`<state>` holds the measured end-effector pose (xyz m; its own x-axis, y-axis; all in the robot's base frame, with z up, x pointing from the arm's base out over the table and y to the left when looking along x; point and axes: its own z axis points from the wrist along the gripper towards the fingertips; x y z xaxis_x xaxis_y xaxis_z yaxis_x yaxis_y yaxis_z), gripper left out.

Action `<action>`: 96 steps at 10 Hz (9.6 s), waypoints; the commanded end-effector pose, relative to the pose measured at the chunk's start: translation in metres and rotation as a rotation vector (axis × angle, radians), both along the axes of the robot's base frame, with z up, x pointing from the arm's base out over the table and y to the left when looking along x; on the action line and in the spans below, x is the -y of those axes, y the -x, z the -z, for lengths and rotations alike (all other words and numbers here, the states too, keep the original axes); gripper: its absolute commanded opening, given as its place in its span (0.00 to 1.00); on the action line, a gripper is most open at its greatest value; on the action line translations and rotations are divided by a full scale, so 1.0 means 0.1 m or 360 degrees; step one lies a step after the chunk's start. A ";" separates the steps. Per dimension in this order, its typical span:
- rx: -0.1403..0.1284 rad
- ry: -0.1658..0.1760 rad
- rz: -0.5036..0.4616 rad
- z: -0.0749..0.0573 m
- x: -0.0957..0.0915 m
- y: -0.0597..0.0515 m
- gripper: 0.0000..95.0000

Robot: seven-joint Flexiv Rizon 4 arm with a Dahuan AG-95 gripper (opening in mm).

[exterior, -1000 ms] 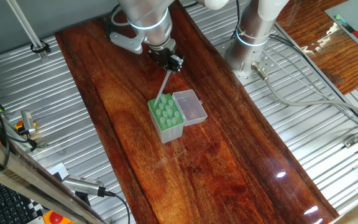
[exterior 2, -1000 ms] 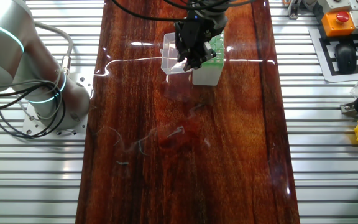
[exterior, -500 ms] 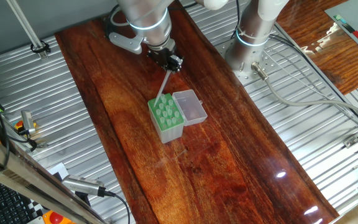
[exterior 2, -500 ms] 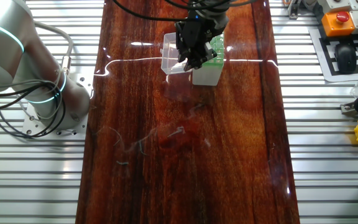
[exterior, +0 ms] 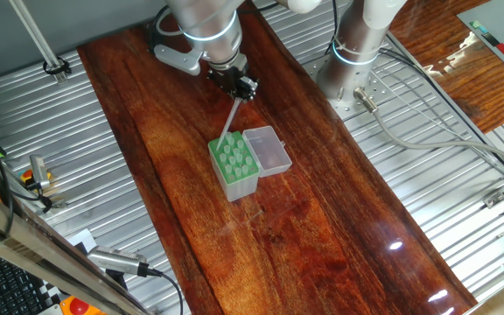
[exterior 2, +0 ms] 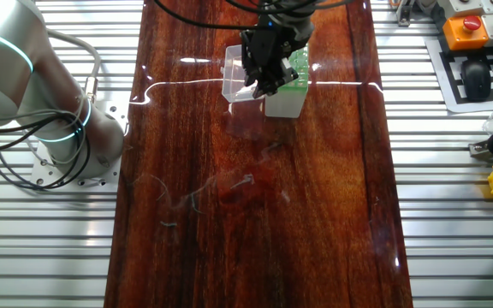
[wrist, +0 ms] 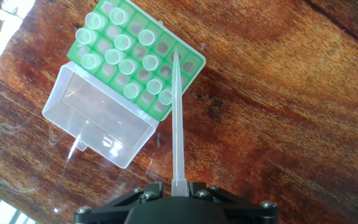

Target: Insert a large pipette tip into the holder for large pipette tips

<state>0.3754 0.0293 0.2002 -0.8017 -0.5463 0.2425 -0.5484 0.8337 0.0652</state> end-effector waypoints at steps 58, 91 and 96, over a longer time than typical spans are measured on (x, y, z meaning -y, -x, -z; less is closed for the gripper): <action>-0.0557 0.0440 -0.0213 -0.26 -0.36 -0.54 0.00; 0.0159 -0.0036 -0.0048 -0.31 0.19 -0.34 0.40; 0.0166 -0.0066 -0.0150 -0.13 0.62 -0.40 0.40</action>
<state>0.4172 -0.0358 0.2104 -0.7623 -0.6330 0.1347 -0.6343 0.7721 0.0388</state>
